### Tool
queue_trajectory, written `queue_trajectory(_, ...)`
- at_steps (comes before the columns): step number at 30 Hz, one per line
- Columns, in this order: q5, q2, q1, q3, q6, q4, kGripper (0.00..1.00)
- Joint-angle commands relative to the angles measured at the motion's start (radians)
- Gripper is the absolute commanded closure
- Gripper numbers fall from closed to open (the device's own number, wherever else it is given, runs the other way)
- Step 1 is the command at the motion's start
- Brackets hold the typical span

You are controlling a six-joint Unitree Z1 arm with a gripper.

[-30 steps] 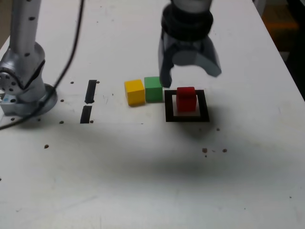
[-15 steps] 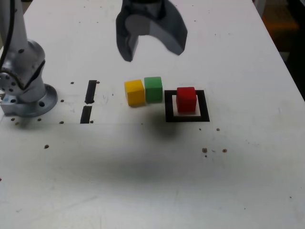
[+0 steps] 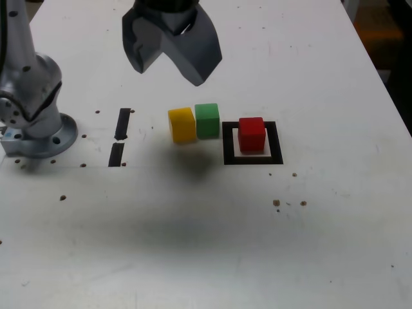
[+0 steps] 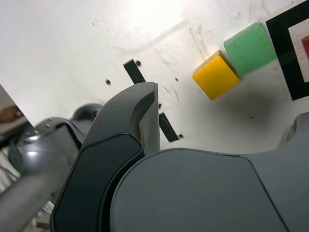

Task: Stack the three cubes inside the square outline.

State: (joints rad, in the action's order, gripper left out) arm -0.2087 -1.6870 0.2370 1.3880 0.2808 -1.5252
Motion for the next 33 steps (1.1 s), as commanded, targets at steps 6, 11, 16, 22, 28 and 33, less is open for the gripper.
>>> queue_trajectory(6, -0.007, 0.041, 0.018, -0.048, 0.306, 0.006, 0.0)
queue_trajectory(11, 0.048, 0.042, 0.025, -0.091, 0.599, 0.026, 0.0)
queue_trajectory(16, 0.03, 0.048, 0.05, -0.178, 0.667, 0.162, 0.0)
queue_trajectory(22, -0.044, 0.062, 0.073, -0.299, 0.626, 0.35, 0.0)
queue_trajectory(28, -0.121, 0.065, 0.082, -0.423, 0.6, 0.504, 0.0)
queue_trajectory(33, -0.149, 0.066, 0.082, -0.474, 0.59, 0.57, 0.0)
